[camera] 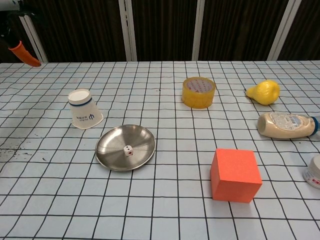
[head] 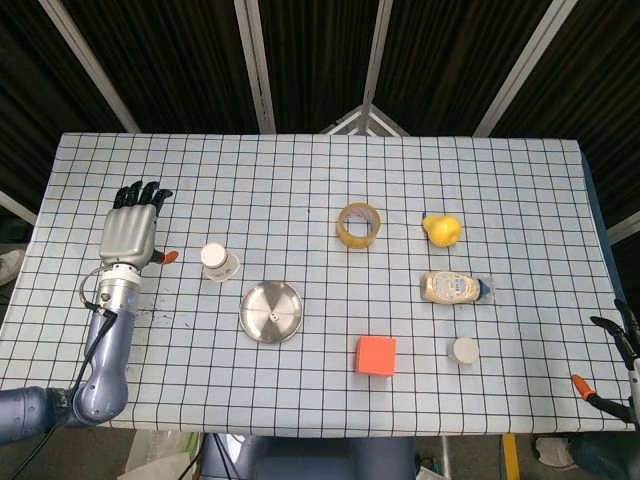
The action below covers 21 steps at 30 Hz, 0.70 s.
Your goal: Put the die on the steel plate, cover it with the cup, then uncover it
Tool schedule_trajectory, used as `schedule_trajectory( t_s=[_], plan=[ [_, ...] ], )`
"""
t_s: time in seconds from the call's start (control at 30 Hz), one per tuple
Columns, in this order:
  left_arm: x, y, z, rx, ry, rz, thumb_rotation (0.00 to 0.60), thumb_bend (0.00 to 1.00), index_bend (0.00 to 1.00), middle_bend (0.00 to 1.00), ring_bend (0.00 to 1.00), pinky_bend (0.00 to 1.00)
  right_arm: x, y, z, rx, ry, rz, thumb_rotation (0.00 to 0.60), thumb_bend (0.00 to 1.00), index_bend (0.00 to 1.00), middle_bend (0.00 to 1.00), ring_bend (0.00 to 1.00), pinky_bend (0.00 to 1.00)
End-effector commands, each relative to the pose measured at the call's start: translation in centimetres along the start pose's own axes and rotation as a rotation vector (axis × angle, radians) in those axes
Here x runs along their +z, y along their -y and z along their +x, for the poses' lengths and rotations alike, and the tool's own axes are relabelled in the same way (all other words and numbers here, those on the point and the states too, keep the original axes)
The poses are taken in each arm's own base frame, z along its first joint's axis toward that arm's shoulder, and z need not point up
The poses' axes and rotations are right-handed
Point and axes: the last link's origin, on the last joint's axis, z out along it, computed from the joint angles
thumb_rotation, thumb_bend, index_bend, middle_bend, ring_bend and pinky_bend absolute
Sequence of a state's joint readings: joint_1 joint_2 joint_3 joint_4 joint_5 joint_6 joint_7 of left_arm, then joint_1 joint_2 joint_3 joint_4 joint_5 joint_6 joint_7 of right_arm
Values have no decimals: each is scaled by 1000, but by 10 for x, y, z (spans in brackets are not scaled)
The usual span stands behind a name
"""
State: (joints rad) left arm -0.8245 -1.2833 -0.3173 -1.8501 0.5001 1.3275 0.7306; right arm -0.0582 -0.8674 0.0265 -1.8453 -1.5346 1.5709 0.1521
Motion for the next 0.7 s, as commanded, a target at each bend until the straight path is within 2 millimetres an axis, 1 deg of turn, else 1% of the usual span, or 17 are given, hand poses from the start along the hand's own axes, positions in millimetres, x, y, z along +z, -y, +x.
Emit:
schedule_trajectory(
  t_s=[0.03,0.17,0.3,0.47,0.53,0.7],
  plan=[
    [5,1,-10,-7,8,0,600,215,220,98,0,0,1,0,-1,0,5,-2,600,234,224,50,86,0],
    [10,2,-19,-8,18,6,600,215,227,93,0,0,1,-1,-3,-3,9,-5,600,235,224,50,86,0],
    [15,1,-33,-7,49,7,600,215,222,98,0,0,2,-1,-5,-7,14,-8,600,234,224,50,85,0],
    [19,-2,-47,-10,78,-6,600,215,232,132,0,0,3,-3,-6,-12,18,-13,600,233,224,50,86,0],
    [20,-5,-52,-4,92,-20,600,214,256,158,0,0,4,-3,-6,-13,19,-15,600,234,224,50,85,0],
    [21,-11,-57,16,95,-39,600,215,276,172,0,0,5,-3,-7,-12,20,-14,600,234,224,50,86,0]
  ],
)
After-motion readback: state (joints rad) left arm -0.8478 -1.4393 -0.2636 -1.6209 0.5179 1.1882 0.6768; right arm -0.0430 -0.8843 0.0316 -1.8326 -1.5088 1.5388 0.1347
